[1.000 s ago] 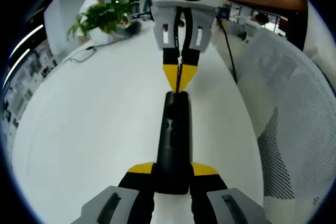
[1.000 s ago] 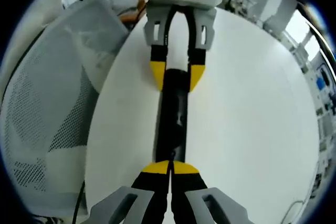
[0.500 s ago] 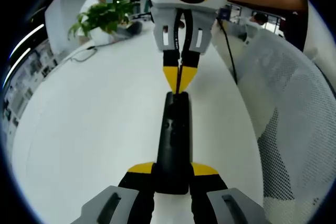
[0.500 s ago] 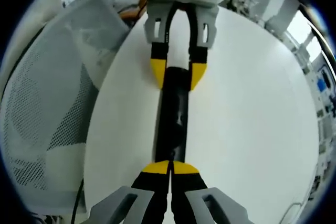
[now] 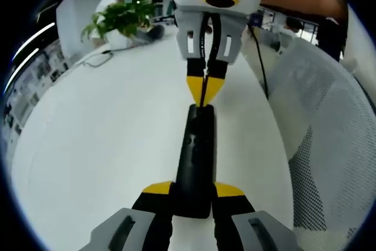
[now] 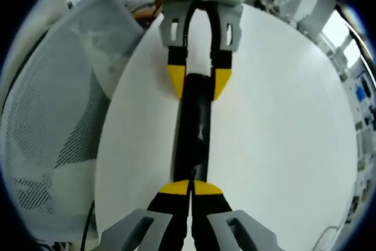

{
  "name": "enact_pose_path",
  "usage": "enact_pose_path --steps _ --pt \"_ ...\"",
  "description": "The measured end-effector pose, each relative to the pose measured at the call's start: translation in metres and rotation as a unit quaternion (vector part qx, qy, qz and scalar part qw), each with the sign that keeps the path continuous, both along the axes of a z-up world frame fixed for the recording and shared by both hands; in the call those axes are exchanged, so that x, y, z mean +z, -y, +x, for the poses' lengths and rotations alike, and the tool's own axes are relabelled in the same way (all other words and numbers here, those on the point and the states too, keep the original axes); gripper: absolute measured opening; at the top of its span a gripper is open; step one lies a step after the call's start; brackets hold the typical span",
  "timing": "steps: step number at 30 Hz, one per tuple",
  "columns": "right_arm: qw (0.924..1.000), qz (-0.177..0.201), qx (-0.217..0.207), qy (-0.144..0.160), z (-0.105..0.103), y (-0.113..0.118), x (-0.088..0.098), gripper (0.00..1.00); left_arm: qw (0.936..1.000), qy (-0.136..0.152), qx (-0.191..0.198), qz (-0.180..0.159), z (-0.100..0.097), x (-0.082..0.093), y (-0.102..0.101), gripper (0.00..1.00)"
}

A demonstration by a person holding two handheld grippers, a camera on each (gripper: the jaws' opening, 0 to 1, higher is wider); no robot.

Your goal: Press the specified remote control buttons in sequence, fully releasing each button before pressing the next.

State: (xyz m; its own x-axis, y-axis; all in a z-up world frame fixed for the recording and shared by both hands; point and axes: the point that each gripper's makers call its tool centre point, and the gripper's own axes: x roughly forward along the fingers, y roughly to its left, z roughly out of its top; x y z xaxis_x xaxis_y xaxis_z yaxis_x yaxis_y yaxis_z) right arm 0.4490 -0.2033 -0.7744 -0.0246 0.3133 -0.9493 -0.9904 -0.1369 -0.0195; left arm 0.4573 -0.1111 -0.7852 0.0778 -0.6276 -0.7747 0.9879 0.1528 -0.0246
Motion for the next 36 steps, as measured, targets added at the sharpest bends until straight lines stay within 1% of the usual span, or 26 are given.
enact_pose_path --steps 13,18,21,24,31,36 --pt "1.0 0.001 -0.003 0.001 -0.001 0.0 0.0 0.0 1.0 0.003 0.004 0.0 -0.002 0.002 0.001 0.24" --pt "1.0 0.0 -0.001 0.005 0.001 0.0 0.001 0.0 1.0 0.002 0.003 0.001 -0.001 0.001 0.0 0.24" --pt "0.9999 0.015 -0.007 0.001 0.0 -0.004 0.005 0.0 1.0 0.002 0.004 0.0 0.001 0.0 -0.002 0.24" --pt "0.9995 0.029 -0.014 0.002 0.003 -0.008 0.012 0.0 1.0 0.003 0.004 0.001 0.001 0.001 -0.001 0.24" --pt "0.9996 0.025 -0.009 0.002 0.004 -0.009 0.013 0.0 1.0 0.002 0.003 -0.001 0.0 0.001 -0.001 0.24" --pt "0.9998 0.02 -0.004 -0.001 0.003 -0.01 0.01 0.0 1.0 0.002 0.002 -0.002 0.0 0.001 -0.002 0.24"
